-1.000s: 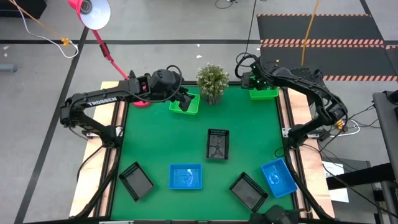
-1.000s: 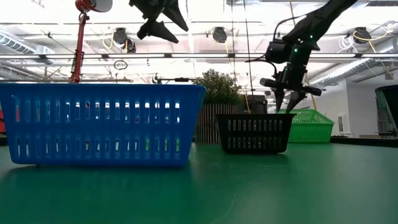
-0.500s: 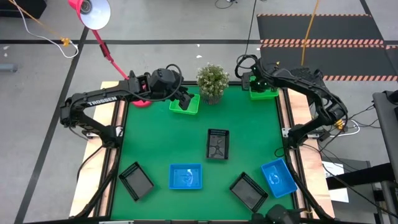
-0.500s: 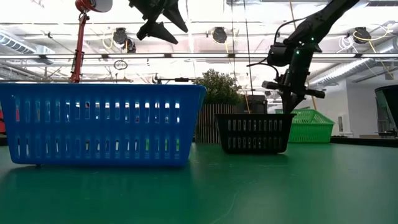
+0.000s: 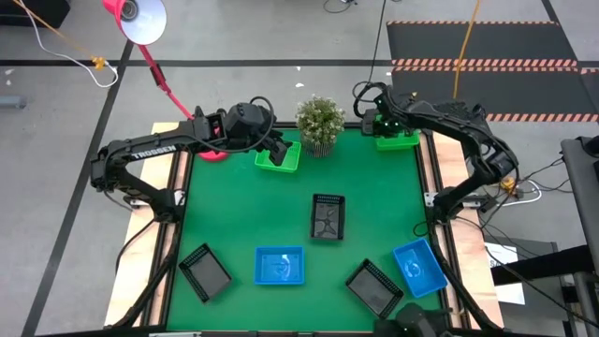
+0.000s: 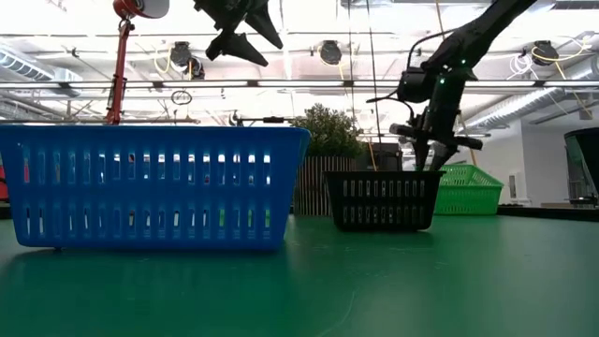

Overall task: Stack baskets by color
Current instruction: Stack the bottom left green bin on the top green bin

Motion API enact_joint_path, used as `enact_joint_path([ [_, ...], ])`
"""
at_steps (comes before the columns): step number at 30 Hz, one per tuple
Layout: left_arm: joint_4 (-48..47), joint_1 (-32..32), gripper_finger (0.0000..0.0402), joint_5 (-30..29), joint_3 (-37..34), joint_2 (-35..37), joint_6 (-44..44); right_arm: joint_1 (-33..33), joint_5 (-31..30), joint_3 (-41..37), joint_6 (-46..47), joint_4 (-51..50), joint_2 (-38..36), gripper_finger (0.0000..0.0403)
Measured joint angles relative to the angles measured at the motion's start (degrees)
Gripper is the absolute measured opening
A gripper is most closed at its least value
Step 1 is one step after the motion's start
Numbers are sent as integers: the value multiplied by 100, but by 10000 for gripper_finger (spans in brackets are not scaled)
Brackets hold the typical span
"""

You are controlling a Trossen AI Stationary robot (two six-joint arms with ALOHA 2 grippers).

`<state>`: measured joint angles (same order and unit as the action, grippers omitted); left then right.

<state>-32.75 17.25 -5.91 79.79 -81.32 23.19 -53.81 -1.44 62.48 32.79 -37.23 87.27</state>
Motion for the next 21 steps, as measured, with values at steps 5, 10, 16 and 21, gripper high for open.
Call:
enact_joint_path([
  [5,0,18,241,-1,0,0,-19,4,-163,0,-25,258,105,135],
  [10,-2,16,241,2,0,0,55,-10,-132,2,30,-143,105,70],
  [16,-2,26,241,0,0,0,80,4,-151,2,-62,-199,100,14],
  [21,-2,37,241,-7,0,0,43,4,-120,12,-42,-289,100,16],
])
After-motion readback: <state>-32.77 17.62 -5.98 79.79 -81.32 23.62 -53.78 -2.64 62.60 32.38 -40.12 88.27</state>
